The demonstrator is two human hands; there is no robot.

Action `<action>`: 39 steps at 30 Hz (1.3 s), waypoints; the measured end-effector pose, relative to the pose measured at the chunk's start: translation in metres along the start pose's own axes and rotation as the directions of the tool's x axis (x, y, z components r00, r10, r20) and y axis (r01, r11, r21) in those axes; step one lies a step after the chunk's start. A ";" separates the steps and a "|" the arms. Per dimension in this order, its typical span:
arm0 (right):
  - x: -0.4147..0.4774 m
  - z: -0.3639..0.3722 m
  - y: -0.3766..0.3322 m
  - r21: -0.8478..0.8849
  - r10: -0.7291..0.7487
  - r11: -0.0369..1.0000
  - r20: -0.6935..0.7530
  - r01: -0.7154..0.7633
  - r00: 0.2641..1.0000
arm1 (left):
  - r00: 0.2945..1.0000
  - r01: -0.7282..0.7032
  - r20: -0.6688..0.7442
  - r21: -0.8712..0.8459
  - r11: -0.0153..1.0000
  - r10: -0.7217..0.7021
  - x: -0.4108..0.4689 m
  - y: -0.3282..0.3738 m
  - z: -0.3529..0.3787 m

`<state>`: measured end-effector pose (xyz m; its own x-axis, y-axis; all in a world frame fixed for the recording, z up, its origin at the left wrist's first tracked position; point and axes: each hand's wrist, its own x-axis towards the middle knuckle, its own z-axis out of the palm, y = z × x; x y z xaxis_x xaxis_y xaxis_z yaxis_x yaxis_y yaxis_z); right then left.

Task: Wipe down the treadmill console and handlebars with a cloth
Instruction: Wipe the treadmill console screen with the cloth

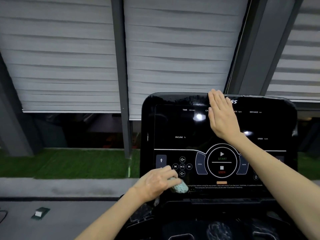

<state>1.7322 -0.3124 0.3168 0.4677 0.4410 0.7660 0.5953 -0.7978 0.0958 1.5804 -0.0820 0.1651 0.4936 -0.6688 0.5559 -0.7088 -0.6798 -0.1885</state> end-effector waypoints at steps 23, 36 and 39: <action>-0.030 -0.066 -0.063 0.816 0.052 0.172 0.552 -0.552 0.832 | 0.496 0.526 -0.097 -0.757 0.388 -0.863 0.136 -0.002 -0.081; 0.062 -0.007 -0.152 0.467 0.064 0.884 -0.050 -0.033 0.997 | 0.577 0.726 -0.570 0.032 0.686 -0.584 0.083 -0.063 -0.045; 0.065 0.005 -0.163 0.361 -0.013 0.931 -0.125 0.058 0.992 | 0.568 0.738 -0.550 0.012 0.675 -0.612 0.082 -0.063 -0.044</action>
<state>1.6691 -0.1518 0.3481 0.3744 0.3963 0.8383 0.8171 -0.5683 -0.0963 1.6427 -0.0805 0.2583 0.4368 0.2018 0.8766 -0.1079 -0.9557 0.2737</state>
